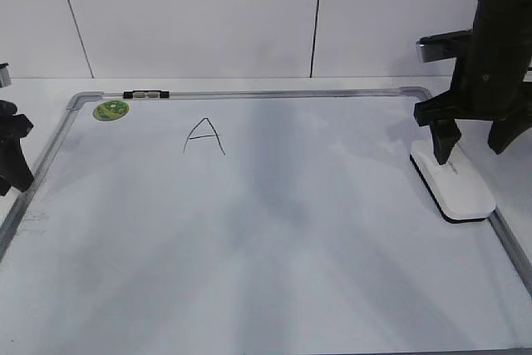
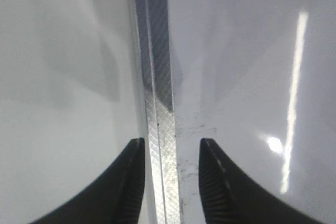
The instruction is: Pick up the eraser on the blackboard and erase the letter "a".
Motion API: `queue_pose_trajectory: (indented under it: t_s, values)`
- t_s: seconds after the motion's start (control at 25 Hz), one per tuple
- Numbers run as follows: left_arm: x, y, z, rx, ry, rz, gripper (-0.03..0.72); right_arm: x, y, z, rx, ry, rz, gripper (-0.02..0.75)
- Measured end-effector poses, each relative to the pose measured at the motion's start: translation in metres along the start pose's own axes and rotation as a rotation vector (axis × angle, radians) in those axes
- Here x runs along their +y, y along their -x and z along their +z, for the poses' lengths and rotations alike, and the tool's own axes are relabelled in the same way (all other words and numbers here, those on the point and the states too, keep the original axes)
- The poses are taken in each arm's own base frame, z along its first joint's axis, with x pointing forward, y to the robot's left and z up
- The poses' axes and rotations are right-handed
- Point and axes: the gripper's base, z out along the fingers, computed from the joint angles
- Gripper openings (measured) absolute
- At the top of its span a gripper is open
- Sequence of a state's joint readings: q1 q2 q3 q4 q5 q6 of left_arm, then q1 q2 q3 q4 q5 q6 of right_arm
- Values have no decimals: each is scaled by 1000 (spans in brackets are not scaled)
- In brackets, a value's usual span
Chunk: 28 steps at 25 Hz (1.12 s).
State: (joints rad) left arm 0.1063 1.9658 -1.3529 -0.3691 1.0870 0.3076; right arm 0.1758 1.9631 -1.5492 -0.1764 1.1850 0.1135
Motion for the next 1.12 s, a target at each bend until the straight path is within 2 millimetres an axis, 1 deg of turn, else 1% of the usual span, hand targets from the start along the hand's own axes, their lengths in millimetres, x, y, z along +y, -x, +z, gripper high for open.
queue_pose_trajectory:
  t_s: [0.12, 0.24, 0.4, 0.44, 0.56, 0.72, 0.88, 0.96, 1.0, 1.12]
  values:
    - [-4, 8, -15, -12, 4, 17, 279, 0, -2, 0, 20, -2, -4, 595]
    - [-5, 12, -27, -3, 33, 12, 313, -1, -3, -3, 20, -1, -15, 595]
    - [-4, 14, -37, -15, 69, 8, 349, -4, -7, -24, -32, 5, -15, 595]
    - [-5, 12, -40, -20, 79, 9, 352, -5, -10, -32, -52, 5, -14, 595]
    - [-12, 7, -59, -60, 104, 26, 358, -9, -16, -52, -100, 6, -17, 595]
    - [-25, -3, -87, -135, 113, 34, 358, -14, -27, -82, -176, 19, -10, 595]
    - [-39, -21, -122, -230, 123, 54, 359, -18, -45, -114, -257, 37, 3, 595]
    - [-47, -34, -141, -280, 128, 66, 359, -21, -57, -127, -288, 39, 7, 595]
    - [-50, -41, -147, -294, 129, 69, 359, -22, -63, -132, -300, 39, 6, 594]
    - [-60, -65, -168, -352, 134, 86, 359, -25, -83, -144, -329, 42, 8, 594]
